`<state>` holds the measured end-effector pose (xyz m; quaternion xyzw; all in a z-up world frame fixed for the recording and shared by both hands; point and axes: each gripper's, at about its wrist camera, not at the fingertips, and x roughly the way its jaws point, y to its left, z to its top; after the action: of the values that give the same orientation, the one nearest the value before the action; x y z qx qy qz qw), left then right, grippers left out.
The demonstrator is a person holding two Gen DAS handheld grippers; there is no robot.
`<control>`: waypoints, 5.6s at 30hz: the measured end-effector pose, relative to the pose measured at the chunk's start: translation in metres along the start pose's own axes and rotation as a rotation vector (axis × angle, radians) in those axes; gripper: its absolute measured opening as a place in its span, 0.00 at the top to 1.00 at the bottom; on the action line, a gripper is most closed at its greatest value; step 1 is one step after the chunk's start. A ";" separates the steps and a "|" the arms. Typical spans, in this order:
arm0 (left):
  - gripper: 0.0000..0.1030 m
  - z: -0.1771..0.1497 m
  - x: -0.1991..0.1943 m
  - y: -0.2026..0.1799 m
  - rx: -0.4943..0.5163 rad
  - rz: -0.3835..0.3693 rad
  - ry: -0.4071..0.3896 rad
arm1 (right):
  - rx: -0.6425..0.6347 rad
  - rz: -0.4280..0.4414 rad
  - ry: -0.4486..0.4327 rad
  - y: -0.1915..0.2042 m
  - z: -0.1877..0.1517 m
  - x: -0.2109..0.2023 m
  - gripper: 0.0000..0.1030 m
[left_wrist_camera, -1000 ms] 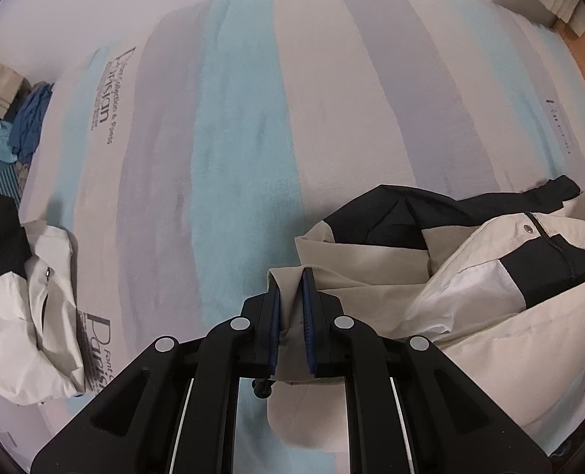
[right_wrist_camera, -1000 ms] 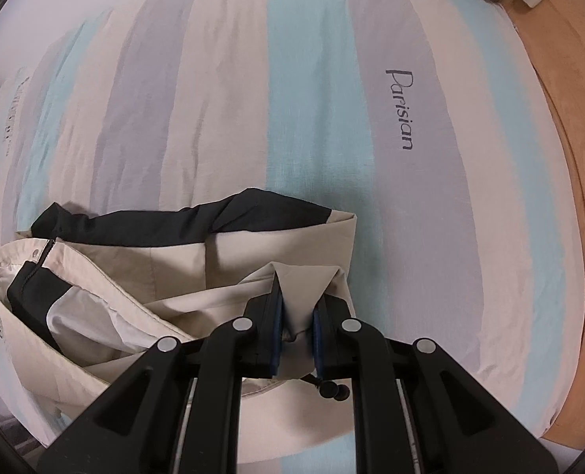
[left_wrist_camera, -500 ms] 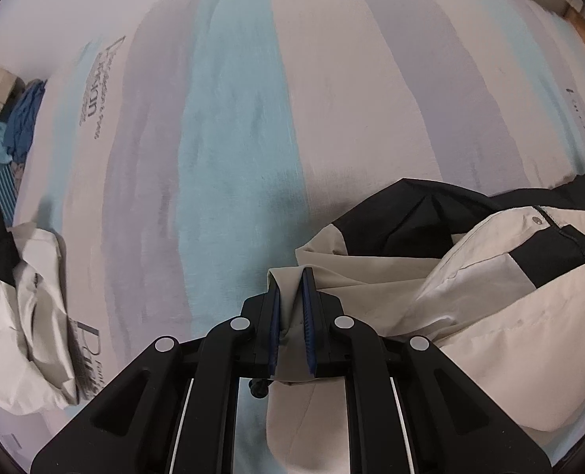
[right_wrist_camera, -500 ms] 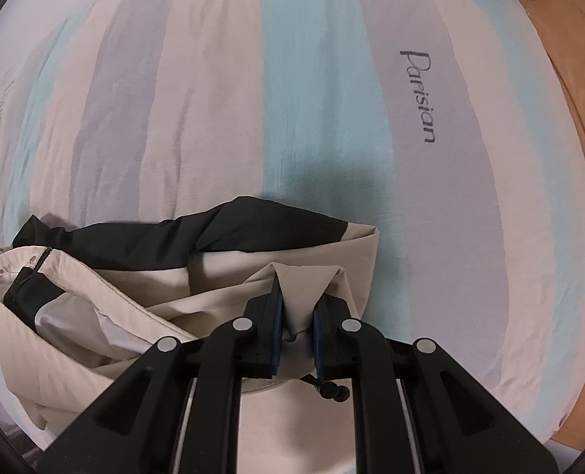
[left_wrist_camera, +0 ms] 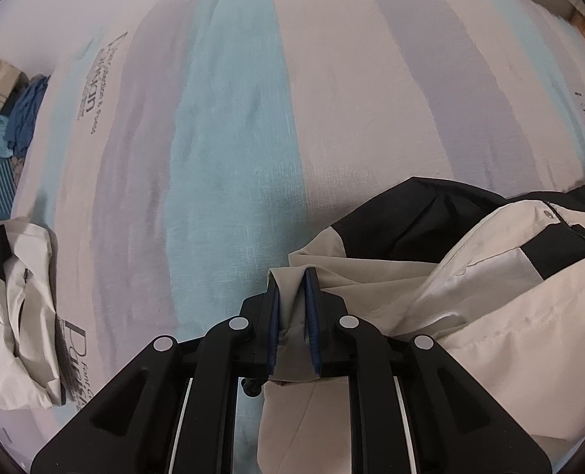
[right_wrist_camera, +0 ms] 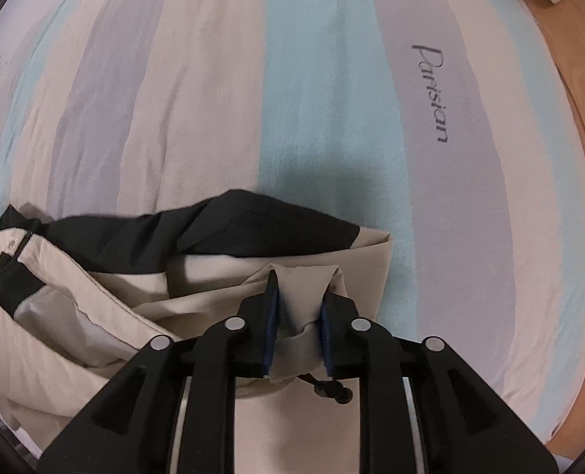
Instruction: Fold large clothes
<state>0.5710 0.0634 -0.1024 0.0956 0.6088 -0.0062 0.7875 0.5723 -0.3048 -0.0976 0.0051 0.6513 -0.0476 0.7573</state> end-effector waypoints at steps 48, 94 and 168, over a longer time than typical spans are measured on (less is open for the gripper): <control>0.05 -0.065 0.002 -0.092 -0.130 -0.150 -0.051 | -0.059 0.120 -0.119 0.099 -0.078 0.000 0.20; 0.05 -0.118 0.037 0.043 -0.133 -0.297 0.053 | -0.142 0.140 -0.083 0.194 -0.156 0.018 0.10; 0.76 -0.163 0.021 0.049 -0.049 -0.639 0.056 | -0.155 0.193 -0.108 0.175 -0.154 0.033 0.09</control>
<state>0.4265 0.1394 -0.1552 -0.1194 0.6295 -0.2359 0.7307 0.4392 -0.1219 -0.1633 0.0063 0.6078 0.0757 0.7905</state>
